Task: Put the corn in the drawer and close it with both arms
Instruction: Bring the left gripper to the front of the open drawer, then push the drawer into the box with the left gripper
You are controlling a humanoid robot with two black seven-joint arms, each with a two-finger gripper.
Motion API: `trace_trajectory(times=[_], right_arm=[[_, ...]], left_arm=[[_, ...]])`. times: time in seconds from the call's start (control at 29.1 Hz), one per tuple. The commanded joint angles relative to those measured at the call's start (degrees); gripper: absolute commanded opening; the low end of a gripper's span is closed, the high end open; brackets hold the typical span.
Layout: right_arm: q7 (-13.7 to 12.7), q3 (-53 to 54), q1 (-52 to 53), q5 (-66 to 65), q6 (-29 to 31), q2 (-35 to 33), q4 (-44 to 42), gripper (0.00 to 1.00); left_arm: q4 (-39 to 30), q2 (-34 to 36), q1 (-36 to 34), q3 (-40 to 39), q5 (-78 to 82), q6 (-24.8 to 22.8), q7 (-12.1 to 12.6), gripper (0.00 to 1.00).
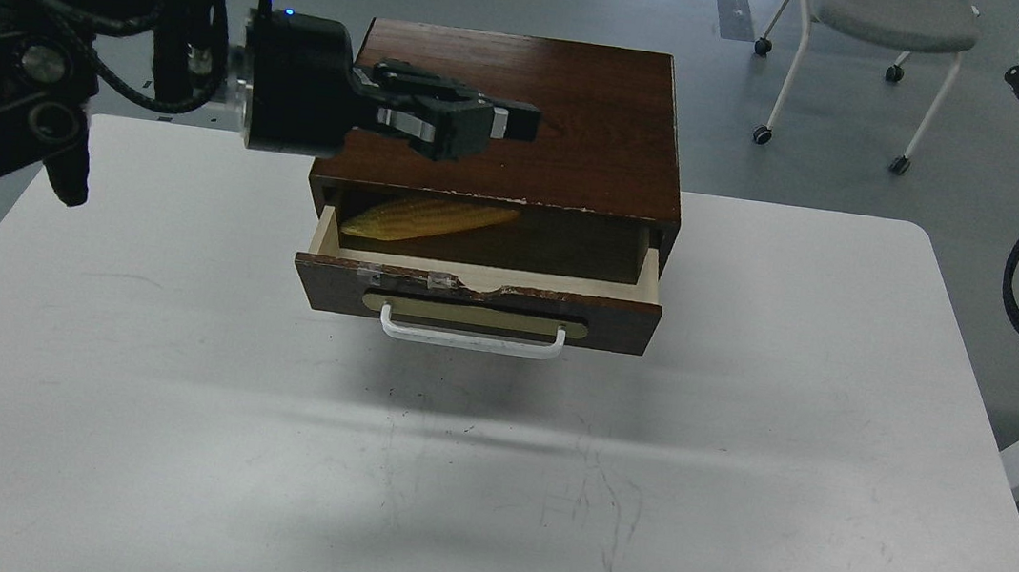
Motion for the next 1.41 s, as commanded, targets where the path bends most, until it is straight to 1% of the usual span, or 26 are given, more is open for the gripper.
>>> trace_trajectory(times=[0.0, 0.07, 0.1, 0.14, 0.21, 0.34, 0.58, 1.0, 1.24, 1.38], right_arm=[[0.1, 3.7, -2.6, 0.6, 0.8, 3.3, -0.2, 1.0], [0.2, 3.8, -2.7, 0.6, 0.8, 3.5, -0.1, 1.0], [0.1, 4.0, -2.8, 0.6, 0.9, 3.6, -0.1, 1.0], [0.1, 4.1, -2.7, 0.6, 0.9, 3.6, -0.1, 1.0], [0.1, 4.1, -2.6, 0.6, 1.0, 3.6, 0.0, 1.0], [-0.1, 3.8, -2.4, 0.4, 1.0, 3.5, -0.1, 1.0], [-0.2, 3.2, -2.5, 0.0, 1.2, 3.4, -2.6, 1.0], [-0.4, 2.7, -2.4, -0.2, 1.2, 3.5, -2.8, 1.0], [-0.7, 2.3, -2.2, -0.2, 1.2, 3.4, -2.8, 1.0], [-0.7, 2.2, -2.2, -0.2, 1.2, 3.5, -2.7, 1.0]], left_arm=[[-2.8, -0.6, 0.1, 3.4, 5.7, 0.0, 0.2, 0.0], [-3.3, -1.9, 0.2, 4.2, 7.6, 0.0, 0.4, 0.0], [-3.4, -3.1, 0.7, 5.3, 11.0, 0.0, 0.4, 0.0], [-3.3, -3.4, 1.2, 5.8, 12.9, 0.0, 0.4, 0.0], [-3.3, -3.8, 2.3, 8.2, 21.7, 0.0, 0.2, 0.0], [-3.0, -3.8, 2.8, 11.7, 28.6, 0.0, 0.2, 0.0], [-2.0, -3.9, 2.9, 12.7, 30.5, 0.0, 0.3, 0.0], [-1.3, -4.0, 3.5, 12.8, 30.7, 0.0, 0.3, 0.0], [3.4, -4.1, 3.3, 12.7, 30.7, 0.0, 0.3, 0.0], [4.6, -4.2, 3.0, 12.6, 30.7, 0.0, 0.3, 0.0]])
